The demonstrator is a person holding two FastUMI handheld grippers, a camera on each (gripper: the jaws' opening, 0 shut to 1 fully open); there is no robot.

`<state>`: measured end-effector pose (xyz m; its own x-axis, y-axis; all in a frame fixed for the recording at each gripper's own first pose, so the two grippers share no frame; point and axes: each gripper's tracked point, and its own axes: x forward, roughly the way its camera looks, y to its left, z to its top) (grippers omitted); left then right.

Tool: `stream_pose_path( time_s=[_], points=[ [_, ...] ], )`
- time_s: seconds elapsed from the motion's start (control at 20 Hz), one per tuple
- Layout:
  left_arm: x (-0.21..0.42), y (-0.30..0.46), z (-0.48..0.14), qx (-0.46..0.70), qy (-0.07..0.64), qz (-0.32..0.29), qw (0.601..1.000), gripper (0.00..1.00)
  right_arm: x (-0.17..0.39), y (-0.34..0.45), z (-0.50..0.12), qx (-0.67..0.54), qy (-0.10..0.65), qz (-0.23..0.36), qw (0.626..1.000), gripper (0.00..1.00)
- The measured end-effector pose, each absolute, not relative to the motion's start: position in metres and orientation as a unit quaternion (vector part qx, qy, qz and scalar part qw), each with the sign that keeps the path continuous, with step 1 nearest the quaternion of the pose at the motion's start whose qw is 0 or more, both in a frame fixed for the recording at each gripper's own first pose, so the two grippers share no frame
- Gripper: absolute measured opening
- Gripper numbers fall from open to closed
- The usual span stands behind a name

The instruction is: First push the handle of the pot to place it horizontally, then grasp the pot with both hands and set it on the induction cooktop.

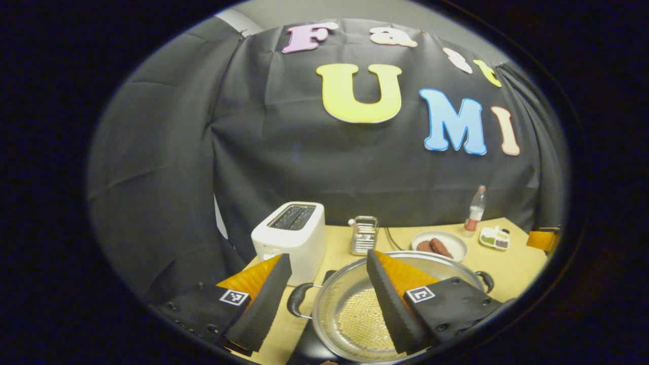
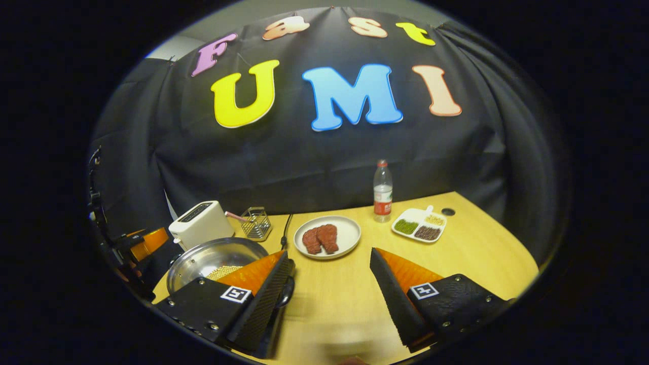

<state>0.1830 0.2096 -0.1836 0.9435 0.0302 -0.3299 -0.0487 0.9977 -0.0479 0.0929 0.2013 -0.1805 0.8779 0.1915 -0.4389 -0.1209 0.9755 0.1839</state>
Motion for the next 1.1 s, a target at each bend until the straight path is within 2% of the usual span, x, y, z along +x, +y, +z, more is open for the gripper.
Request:
stream_pose_path(
  time_s=[0.05, 0.15, 0.2, 0.25, 0.3, 0.35, 0.45, 0.5, 0.55, 0.6, 0.75, 0.85, 0.95, 1.1],
  points=[
    [0.169, 0.194, -0.168, -0.035, 0.153, 0.019, 0.987, 1.00, 0.087, 0.184, -0.170, 0.060, 0.217, 0.081, 0.971, 0.98],
    [0.146, 0.162, -0.125, -0.043, 0.116, 0.010, 0.992, 1.00, 0.071, 0.156, -0.152, 0.032, 0.190, 0.088, 0.977, 0.98],
    [0.135, 0.145, -0.108, -0.043, 0.098, 0.006, 0.994, 0.94, 0.063, 0.143, -0.142, 0.023, 0.176, 0.092, 0.980, 0.98],
    [0.124, 0.130, -0.092, -0.045, 0.085, 0.003, 0.995, 0.94, 0.055, 0.130, -0.131, 0.018, 0.163, 0.095, 0.982, 0.98],
    [0.109, 0.113, -0.079, -0.048, 0.075, 0.000, 0.996, 1.00, 0.046, 0.119, -0.121, 0.017, 0.150, 0.099, 0.984, 0.98],
    [0.096, 0.097, -0.068, -0.053, 0.065, 0.001, 0.996, 1.00, 0.038, 0.109, -0.112, 0.016, 0.139, 0.103, 0.985, 0.98],
    [0.067, 0.069, -0.047, -0.060, 0.046, -0.001, 0.997, 0.94, 0.020, 0.088, -0.096, 0.014, 0.123, 0.112, 0.986, 0.98],
    [0.051, 0.056, -0.040, -0.057, 0.040, -0.002, 0.998, 0.94, 0.010, 0.079, -0.090, 0.014, 0.114, 0.117, 0.986, 0.98],
    [0.038, 0.044, -0.033, -0.050, 0.034, -0.002, 0.998, 1.00, 0.001, 0.069, -0.083, 0.014, 0.107, 0.121, 0.987, 0.98],
    [0.025, 0.033, -0.026, -0.043, 0.029, -0.004, 0.999, 0.96, -0.007, 0.060, -0.077, 0.012, 0.100, 0.123, 0.987, 0.98],
    [-0.004, 0.009, -0.006, -0.018, 0.013, -0.014, 1.000, 1.00, -0.024, 0.037, -0.056, 0.016, 0.082, 0.114, 0.990, 0.98],
    [-0.017, -0.001, 0.003, -0.021, 0.007, -0.017, 1.000, 0.96, -0.035, 0.029, -0.044, 0.026, 0.071, 0.109, 0.991, 0.98],
    [-0.028, -0.005, 0.010, -0.024, 0.000, -0.023, 0.999, 1.00, -0.042, 0.026, -0.035, 0.031, 0.065, 0.106, 0.992, 0.98],
    [-0.039, -0.006, 0.021, -0.020, -0.011, -0.033, 0.999, 1.00, -0.050, 0.026, -0.022, 0.034, 0.055, 0.098, 0.993, 0.98]
  ],
)
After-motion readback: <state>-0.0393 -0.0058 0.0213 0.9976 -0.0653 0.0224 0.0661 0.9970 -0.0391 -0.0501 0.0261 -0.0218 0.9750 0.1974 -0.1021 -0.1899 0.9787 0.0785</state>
